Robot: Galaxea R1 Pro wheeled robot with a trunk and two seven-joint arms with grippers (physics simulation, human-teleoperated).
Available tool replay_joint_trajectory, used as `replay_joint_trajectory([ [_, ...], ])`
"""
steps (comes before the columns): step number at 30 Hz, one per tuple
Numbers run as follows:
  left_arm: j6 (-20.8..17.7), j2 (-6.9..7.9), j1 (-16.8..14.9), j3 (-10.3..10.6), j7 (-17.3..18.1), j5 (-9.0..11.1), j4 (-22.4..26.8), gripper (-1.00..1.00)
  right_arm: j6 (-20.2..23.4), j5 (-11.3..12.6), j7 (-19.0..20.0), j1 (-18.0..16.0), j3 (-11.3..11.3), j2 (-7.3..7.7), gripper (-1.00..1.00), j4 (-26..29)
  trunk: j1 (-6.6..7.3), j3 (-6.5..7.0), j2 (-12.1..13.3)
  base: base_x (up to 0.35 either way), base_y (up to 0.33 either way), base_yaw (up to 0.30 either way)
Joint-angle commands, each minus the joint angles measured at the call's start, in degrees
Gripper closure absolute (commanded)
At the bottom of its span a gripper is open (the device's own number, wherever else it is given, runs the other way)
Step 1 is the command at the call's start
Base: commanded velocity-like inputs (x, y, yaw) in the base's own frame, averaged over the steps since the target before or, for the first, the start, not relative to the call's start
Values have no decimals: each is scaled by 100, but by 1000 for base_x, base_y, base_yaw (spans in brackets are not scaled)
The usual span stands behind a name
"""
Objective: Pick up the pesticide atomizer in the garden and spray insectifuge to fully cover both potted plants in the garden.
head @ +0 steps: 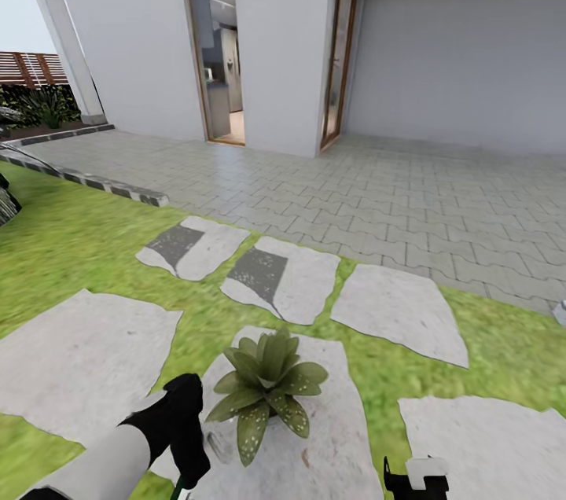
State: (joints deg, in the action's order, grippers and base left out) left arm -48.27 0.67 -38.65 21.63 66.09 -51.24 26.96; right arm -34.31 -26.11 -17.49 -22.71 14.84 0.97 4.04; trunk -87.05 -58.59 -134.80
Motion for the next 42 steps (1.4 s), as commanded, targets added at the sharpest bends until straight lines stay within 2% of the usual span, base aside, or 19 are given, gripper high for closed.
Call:
replay_joint_trajectory([
  [1, -36, 7, 5, 16, 46, -54, 11, 100, -14, -61, -35, -5, 28, 0, -100, -8, -1, -5, -2, 195, 166, 0],
  [7, -34, 96, 15, 4, 36, -154, -4, 100, -14, -61, -35, -5, 28, 0, -100, -8, -1, -5, -2, 49, 37, 0],
  [13, -34, 57, 24, -7, 35, -140, -13, 100, -14, -61, -35, -5, 28, 0, -100, -8, -1, -5, -2, 1, 1, 0],
  [18, -40, 103, 30, -15, 29, -134, -20, 100, -14, -61, -35, -5, 28, 0, -100, -8, -1, -5, -2, 7, 0, 0],
  [25, -58, 43, 24, -12, -253, -150, 7, 100, -14, -61, -35, -5, 28, 0, -100, -8, -1, -6, -2, 132, 0, -3],
  [30, -60, 87, 10, -36, -279, -158, 56, 100, -14, -61, -35, -5, 28, -3, -100, -8, -1, -31, -2, 69, 0, -144],
  [42, -51, 76, 17, -18, -281, -156, 18, 100, -14, -61, -35, -5, 28, -9, -100, -13, -1, -106, -2, 1, 0, -172],
])
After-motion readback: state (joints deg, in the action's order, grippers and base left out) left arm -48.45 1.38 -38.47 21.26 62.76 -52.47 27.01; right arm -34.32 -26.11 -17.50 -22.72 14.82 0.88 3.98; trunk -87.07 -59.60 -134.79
